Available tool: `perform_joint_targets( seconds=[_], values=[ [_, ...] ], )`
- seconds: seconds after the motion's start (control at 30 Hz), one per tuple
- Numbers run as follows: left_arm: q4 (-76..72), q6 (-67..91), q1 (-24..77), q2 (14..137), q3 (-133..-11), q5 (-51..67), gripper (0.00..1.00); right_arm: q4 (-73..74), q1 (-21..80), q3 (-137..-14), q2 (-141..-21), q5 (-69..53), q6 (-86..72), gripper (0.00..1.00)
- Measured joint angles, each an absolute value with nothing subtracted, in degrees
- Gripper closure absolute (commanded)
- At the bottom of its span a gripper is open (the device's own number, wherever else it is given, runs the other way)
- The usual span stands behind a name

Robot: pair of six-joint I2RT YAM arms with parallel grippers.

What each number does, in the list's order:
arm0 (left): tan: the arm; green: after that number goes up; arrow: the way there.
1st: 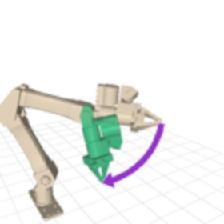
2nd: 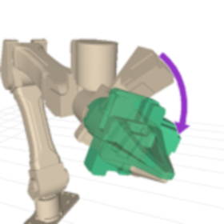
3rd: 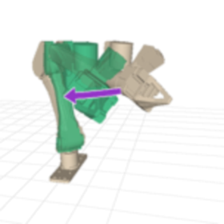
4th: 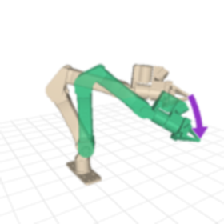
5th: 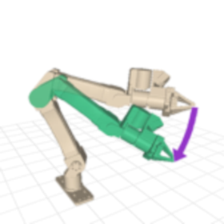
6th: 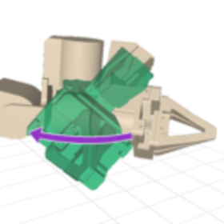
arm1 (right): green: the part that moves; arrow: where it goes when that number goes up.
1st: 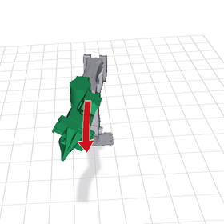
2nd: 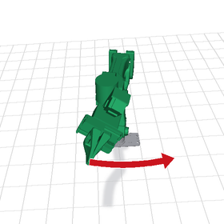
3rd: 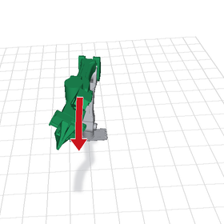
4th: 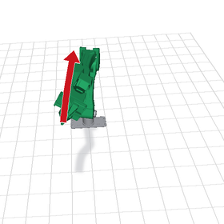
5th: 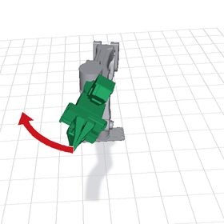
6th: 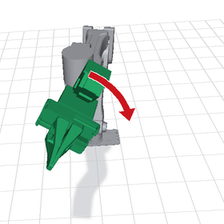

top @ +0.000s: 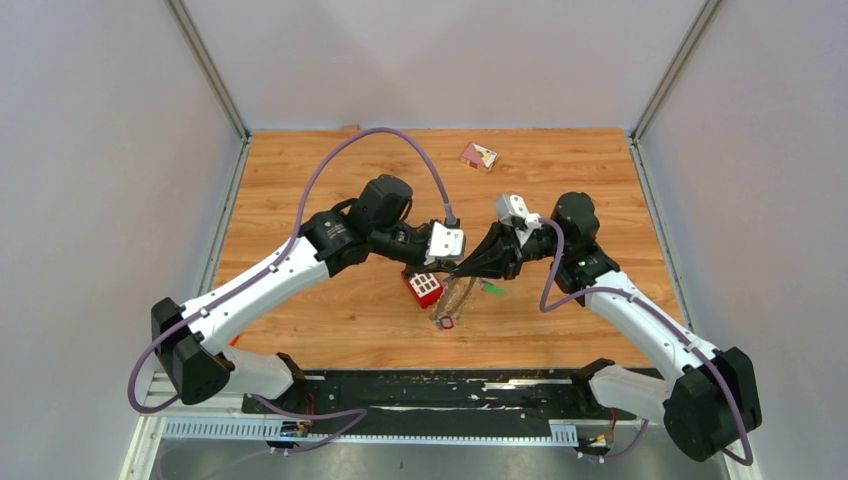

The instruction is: Put the keys on the keyring

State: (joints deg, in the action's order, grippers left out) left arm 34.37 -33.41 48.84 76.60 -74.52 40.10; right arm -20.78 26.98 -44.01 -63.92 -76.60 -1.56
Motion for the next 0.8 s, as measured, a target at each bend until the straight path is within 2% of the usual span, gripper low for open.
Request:
perform_joint_targets(
  seconds=[0.73, 0.8],
  values=[
    [34.5, -37.6, 48.8, 67.4, -71.2, 34.0, 1.00, -12.6, 26.8, -45.3, -63.9, -74.4, 6.3, 1.00],
    [34.5, -37.8, 48.8, 67.4, -71.0, 34.0, 0.94, -12.6, 26.8, -45.4, -63.9, -74.3, 6.5, 1.00]
  ],
)
